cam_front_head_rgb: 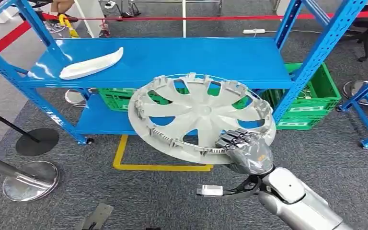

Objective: Take the parts from the cabinet and place them on the table.

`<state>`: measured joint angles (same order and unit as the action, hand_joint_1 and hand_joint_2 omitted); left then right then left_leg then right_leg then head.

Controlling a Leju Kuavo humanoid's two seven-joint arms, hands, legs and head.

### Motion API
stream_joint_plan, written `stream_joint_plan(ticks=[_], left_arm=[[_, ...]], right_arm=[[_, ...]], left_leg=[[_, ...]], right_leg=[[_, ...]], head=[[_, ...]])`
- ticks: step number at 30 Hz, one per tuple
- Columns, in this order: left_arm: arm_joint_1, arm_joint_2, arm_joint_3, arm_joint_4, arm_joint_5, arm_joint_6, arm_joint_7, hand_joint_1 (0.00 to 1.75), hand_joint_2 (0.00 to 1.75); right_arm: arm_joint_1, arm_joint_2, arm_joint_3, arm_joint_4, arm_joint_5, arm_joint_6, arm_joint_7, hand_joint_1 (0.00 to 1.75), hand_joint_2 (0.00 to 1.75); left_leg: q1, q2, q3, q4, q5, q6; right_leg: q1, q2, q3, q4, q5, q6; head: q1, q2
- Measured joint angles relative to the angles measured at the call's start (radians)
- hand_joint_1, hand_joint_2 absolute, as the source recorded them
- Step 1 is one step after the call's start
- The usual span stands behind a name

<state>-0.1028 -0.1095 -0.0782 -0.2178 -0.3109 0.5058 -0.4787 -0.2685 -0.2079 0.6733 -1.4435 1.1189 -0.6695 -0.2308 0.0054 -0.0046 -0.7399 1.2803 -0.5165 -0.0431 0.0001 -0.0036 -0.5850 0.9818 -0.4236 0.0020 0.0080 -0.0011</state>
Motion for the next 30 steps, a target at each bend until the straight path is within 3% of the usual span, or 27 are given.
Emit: stream_joint_plan(ticks=[1, 2, 3, 4, 5, 6, 7, 9, 10, 11, 17, 21, 23, 24, 25, 27, 28, 29, 30], left_arm=[[0.0, 0.0, 0.0, 0.0, 0.0, 0.001, 0.001, 0.0, 0.0], [0.0, 0.0, 0.0, 0.0, 0.0, 0.002, 0.003, 0.0, 0.0], [-0.001, 0.001, 0.0, 0.0, -0.001, 0.003, 0.003, 0.0, 0.0], [-0.003, 0.001, 0.0, 0.0, -0.002, 0.003, 0.004, 0.0, 0.0], [-0.005, -0.001, 0.0, 0.0, -0.002, 0.003, 0.004, 0.0, 0.0], [-0.005, -0.001, 0.0, 0.0, -0.002, 0.004, 0.004, 0.0, 0.0], [-0.004, -0.002, -0.001, 0.0, -0.002, 0.004, 0.004, 0.0, 0.0], [-0.001, 0.0, -0.001, 0.0, -0.002, 0.005, 0.004, 0.0, 0.0], [0.0, 0.0, -0.001, 0.0, -0.002, 0.005, 0.004, 0.0, 0.0], [-0.001, 0.0, -0.001, 0.0, -0.002, 0.005, 0.004, 0.0, 0.0], [0.0, 0.0, -0.001, 0.0, 0.0, 0.006, 0.004, 0.0, 0.0], [0.0, 0.001, -0.001, 0.0, 0.001, 0.006, 0.004, 0.0, 0.0], [0.0, 0.002, -0.001, 0.0, 0.002, 0.006, 0.004, 0.0, 0.0], [0.0, 0.002, -0.001, 0.0, 0.003, 0.006, 0.004, 0.0, 0.0], [0.0, 0.002, 0.0, 0.0, 0.005, 0.006, 0.002, 0.0, 0.0], [0.0, 0.003, 0.0, 0.0, 0.008, 0.006, 0.0, 0.0, 0.0], [0.001, 0.004, 0.0, 0.0, 0.01, 0.006, -0.001, 0.0, 0.0], [0.002, 0.005, 0.0, 0.0, 0.011, 0.006, -0.001, 0.0, 0.0], [0.004, 0.006, 0.001, 0.0, 0.011, 0.006, -0.002, 0.0, 0.0]], right_arm=[[0.0, -0.001, 0.002, 0.001, 0.0, 0.0, 0.002, 1.75, 1.75], [-0.001, -0.003, 0.005, 0.003, 0.001, 0.001, 0.007, 1.75, 1.75], [-0.001, -0.004, 0.008, 0.005, 0.005, 0.002, 0.011, 1.75, 1.75], [-0.001, -0.006, 0.011, 0.005, 0.016, 0.002, 0.017, 1.75, 1.75], [-0.004, -0.009, 0.014, 0.006, 0.026, 0.002, 0.024, 1.75, 1.75], [-0.007, -0.01, 0.016, 0.007, 0.03, 0.002, 0.027, 1.75, 1.75], [-0.009, -0.011, 0.019, 0.008, 0.032, 0.003, 0.028, 1.75, 1.75], [-0.01, -0.017, 0.023, 0.012, 0.035, 0.003, 0.029, 1.75, 1.75], [-0.012, -0.019, 0.024, 0.014, 0.038, 0.003, 0.031, 1.75, 1.75], [-0.014, -0.019, 0.026, 0.016, 0.046, 0.003, 0.034, 1.75, 1.75], [-0.027, -0.019, 0.044, 0.031, 0.06, 0.004, 0.045, 1.75, 1.75], [-0.028, -0.019, 0.05, 0.038, 0.06, 0.004, 0.047, 1.75, 1.75], [-0.029, -0.019, 0.05, 0.038, 0.061, 0.005, 0.047, 1.75, 1.75], [-0.03, -0.019, 0.05, 0.039, 0.062, 0.005, 0.047, 1.75, 1.75], [-0.033, -0.019, 0.051, 0.04, 0.062, 0.005, 0.048, 1.75, 1.75], [-0.04, -0.019, 0.056, 0.045, 0.063, 0.007, 0.048, 1.75, 1.75], [-0.042, -0.019, 0.06, 0.047, 0.064, 0.008, 0.048, 1.75, 1.75], [-0.043, -0.019, 0.064, 0.051, 0.064, 0.009, 0.048, 1.75, 1.75], [-0.043, -0.019, 0.067, 0.055, 0.065, 0.01, 0.048, 1.75, 1.75]], left_leg=[[0.002, 0.0, 0.028, -0.025, 0.035, -0.002], [0.005, 0.001, 0.072, -0.086, 0.067, -0.003], [0.006, 0.001, 0.135, -0.176, 0.086, -0.004], [0.008, 0.002, 0.191, -0.268, 0.072, -0.006], [-0.001, -0.003, 0.219, -0.311, 0.051, 0.001], [0.0, -0.005, 0.21, -0.307, 0.054, 0.013], [-0.001, -0.005, 0.207, -0.312, 0.053, 0.018], [0.001, -0.005, 0.204, -0.313, 0.057, 0.022], [-0.001, -0.005, 0.202, -0.313, 0.059, 0.026], [-0.005, -0.006, 0.199, -0.312, 0.062, 0.031], [-0.014, -0.006, 0.184, -0.31, 0.074, 0.049], [-0.019, -0.006, 0.171, -0.302, 0.078, 0.058], [-0.017, -0.008, 0.17, -0.307, 0.086, 0.068], [-0.01, -0.009, 0.172, -0.312, 0.092, 0.074], [-0.008, -0.011, 0.17, -0.312, 0.095, 0.078], [-0.008, -0.018, 0.164, -0.312, 0.099, 0.077], [-0.008, -0.022, 0.161, -0.312, 0.101, 0.075], [-0.008, -0.029, 0.159, -0.311, 0.104, 0.072], [-0.006, -0.039, 0.157, -0.311, 0.106, 0.068]], right_leg=[[-0.001, 0.0, -0.01, 0.001, 0.007, 0.003], [-0.002, 0.0, -0.018, 0.004, 0.012, 0.007], [-0.005, 0.001, -0.023, 0.008, 0.017, 0.012], [-0.006, 0.001, -0.028, 0.013, 0.019, 0.017], [-0.002, -0.001, -0.038, 0.017, 0.023, 0.024], [-0.002, 0.0, -0.039, 0.017, 0.029, 0.03], [-0.002, 0.001, -0.042, 0.017, 0.032, 0.034], [0.0, 0.002, -0.046, 0.017, 0.037, -0.004], [0.001, 0.002, -0.045, 0.015, 0.039, -0.012], [0.0, 0.0, -0.046, 0.012, 0.046, -0.011], [-0.012, -0.001, -0.049, -0.011, 0.07, 0.037], [-0.018, -0.002, -0.055, -0.012, 0.078, 0.058], [-0.018, -0.006, -0.055, -0.014, 0.081, 0.065], [-0.018, -0.003, -0.071, -0.001, 0.065, 0.067], [-0.018, -0.001, -0.087, 0.045, 0.023, 0.066], [-0.019, 0.0, -0.152, 0.222, -0.07, 0.067], [-0.019, 0.0, -0.181, 0.301, -0.103, 0.066], [-0.02, 0.0, -0.191, 0.341, -0.116, 0.066], [-0.02, 0.0, -0.169, 0.322, -0.103, 0.065]], head=[[0.0, 0.0], [0.0, 0.0], [0.0, 0.0], [0.0, 0.0], [-0.002, 0.0], [0.001, 0.0], [-0.002, 0.0], [0.002, 0.0], [0.002, 0.0], [0.002, 0.0], [0.0, 0.0], [0.0, 0.0], [0.0, 0.0], [0.001, 0.0], [0.005, 0.0], [0.004, 0.0], [0.006, 0.0], [0.005, 0.0], [0.005, 0.0]])
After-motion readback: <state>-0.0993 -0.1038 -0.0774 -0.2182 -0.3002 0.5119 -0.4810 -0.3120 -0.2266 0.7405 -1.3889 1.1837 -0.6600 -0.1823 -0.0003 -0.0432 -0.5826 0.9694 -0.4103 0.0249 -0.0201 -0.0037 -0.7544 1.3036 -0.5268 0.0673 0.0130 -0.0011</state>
